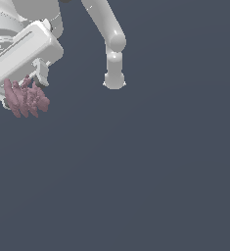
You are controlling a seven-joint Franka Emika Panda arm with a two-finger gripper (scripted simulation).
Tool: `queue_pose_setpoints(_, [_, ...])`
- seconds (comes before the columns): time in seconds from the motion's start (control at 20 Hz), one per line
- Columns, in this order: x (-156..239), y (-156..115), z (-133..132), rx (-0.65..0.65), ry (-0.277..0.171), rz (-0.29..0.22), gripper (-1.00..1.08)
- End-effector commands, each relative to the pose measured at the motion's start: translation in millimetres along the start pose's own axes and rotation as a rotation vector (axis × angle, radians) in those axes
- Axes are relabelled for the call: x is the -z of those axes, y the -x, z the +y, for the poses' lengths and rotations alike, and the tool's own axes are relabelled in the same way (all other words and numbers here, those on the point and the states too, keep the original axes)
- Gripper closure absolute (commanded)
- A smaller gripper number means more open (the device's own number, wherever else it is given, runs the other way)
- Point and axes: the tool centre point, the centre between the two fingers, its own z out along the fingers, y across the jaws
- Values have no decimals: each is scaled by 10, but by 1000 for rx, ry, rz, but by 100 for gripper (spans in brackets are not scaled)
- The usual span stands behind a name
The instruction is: Pick up the object and move it to a goal position.
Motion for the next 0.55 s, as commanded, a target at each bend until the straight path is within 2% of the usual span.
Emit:
queue_pose_setpoints(0.0, [99,-156,9,15,-31,33,108])
queue_pose_setpoints(0.25, [232,-350,32,32,-72,73,108])
queue_pose_setpoints(0.5, [261,-398,41,35,-85,83,108])
